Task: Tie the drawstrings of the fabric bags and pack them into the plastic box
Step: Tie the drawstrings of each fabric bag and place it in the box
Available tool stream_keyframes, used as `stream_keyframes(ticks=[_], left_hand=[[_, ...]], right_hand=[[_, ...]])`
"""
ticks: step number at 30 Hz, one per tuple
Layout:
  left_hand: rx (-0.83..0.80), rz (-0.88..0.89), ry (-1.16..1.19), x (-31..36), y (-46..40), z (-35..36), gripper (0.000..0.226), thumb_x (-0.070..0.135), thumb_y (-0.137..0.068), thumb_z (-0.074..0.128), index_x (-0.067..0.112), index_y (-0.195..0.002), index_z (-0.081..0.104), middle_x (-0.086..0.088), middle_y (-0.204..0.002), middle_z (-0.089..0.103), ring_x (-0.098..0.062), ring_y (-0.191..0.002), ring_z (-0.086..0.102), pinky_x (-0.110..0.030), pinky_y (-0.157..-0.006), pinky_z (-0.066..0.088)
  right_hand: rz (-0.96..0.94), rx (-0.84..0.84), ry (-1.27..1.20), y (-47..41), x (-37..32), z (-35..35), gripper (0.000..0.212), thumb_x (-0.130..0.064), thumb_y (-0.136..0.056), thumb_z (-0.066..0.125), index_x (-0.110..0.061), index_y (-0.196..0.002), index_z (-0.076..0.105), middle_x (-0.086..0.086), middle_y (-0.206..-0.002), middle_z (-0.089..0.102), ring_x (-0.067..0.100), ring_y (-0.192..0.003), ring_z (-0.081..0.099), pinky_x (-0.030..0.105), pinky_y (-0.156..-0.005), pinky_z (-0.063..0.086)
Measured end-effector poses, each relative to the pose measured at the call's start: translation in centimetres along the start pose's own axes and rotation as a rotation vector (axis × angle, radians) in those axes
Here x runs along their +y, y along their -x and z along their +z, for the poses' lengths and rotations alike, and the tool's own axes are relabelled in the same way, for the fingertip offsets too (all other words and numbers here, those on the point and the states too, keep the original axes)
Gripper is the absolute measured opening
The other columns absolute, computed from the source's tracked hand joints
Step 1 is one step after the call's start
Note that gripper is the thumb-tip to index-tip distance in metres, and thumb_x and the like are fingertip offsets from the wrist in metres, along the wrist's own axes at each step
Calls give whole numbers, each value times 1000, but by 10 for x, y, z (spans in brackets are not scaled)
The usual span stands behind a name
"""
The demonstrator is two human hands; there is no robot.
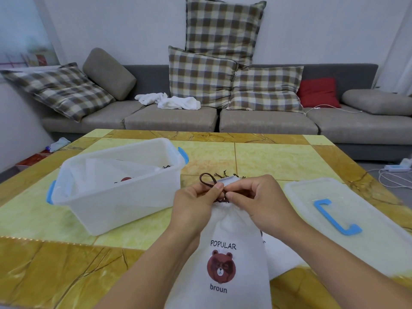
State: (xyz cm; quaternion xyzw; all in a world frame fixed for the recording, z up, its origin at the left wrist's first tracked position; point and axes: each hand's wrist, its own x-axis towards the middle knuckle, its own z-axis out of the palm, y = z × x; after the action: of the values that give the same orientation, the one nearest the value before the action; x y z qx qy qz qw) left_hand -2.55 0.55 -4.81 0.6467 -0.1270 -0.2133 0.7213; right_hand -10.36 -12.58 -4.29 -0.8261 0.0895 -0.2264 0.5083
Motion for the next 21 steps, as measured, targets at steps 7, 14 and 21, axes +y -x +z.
stream_keyframes(ticks=[7, 14, 21], left_hand=[[-51, 166, -143, -2, -2, 0, 14, 17, -96, 65, 13, -83, 69, -9, -82, 77, -26, -83, 73, -40, -83, 56], [-88, 264, -107, 0, -3, -1, 12, 9, -97, 62, 7, -90, 72, -9, -87, 76, -25, -86, 72, -35, -84, 57], [-235, 346, -94, 8, 0, -7, 15, 7, -97, 60, 13, -90, 72, -1, -76, 71, -10, -77, 67, -18, -75, 51]], right_hand=[[-4, 86, 17, -2, 3, -1, 8, -13, -83, 80, -17, -76, 79, -6, -70, 74, 4, -63, 66, 16, -61, 47], [16, 107, -164, 1, -3, -1, 10, -19, -79, 84, -11, -76, 78, -2, -69, 73, 8, -62, 63, 18, -60, 46], [201, -18, -269, -5, 0, -13, 44, -9, -90, 70, -38, -122, 64, -16, -126, 63, 10, -101, 70, 30, -81, 55]])
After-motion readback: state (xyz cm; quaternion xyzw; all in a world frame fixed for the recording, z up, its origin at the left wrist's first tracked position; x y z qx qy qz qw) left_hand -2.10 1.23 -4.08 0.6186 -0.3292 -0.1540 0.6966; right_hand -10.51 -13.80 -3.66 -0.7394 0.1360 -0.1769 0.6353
